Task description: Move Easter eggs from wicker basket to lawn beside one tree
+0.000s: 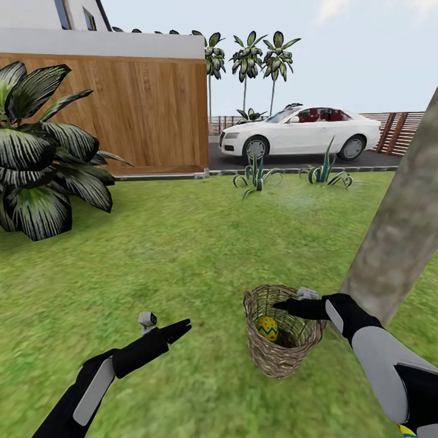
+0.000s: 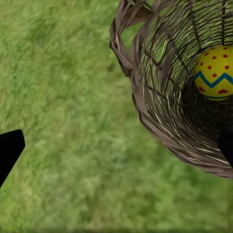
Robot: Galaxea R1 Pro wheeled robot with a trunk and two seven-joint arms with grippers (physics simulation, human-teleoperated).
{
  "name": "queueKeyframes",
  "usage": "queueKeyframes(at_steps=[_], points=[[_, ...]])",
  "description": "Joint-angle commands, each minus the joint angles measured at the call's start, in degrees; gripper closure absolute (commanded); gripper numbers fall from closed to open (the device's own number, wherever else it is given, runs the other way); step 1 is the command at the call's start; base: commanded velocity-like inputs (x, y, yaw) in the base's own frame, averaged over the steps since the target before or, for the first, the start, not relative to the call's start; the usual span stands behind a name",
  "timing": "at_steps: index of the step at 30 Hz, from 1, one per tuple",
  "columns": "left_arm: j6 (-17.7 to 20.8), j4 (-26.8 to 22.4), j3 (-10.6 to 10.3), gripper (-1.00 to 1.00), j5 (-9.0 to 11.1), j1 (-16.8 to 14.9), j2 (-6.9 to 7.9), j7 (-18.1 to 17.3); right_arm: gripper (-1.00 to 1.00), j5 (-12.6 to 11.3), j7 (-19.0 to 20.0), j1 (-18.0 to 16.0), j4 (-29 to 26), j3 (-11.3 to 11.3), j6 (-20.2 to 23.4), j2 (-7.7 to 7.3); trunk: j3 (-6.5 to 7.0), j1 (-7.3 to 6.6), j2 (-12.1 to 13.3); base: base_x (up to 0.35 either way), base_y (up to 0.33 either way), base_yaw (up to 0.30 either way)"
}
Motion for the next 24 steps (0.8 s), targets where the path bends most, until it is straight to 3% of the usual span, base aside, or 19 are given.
queueKeyframes(at_steps=[1, 7, 24], points=[[0.40, 0.00, -0.13, -1.00, 0.46, -0.03, 0.06, 0.06, -1.00, 0.42, 0.32, -0.03, -0.07, -0.44, 0.35, 0.04, -0.05, -0.01, -0.02, 0.000, 0.000, 0.000], [0.37, 0.00, -0.13, -1.00, 0.49, -0.03, 0.01, 0.06, -1.00, 0.42, 0.32, -0.03, -0.07, -0.44, 0.35, 0.03, -0.05, -0.01, -0.02, -0.048, 0.018, 0.000], [0.37, -0.08, -0.13, -1.00, 0.57, -0.03, -0.01, 0.06, -1.00, 0.42, 0.32, -0.03, -0.07, -0.41, 0.35, 0.03, -0.05, -0.01, -0.02, -0.229, 0.146, 0.000]])
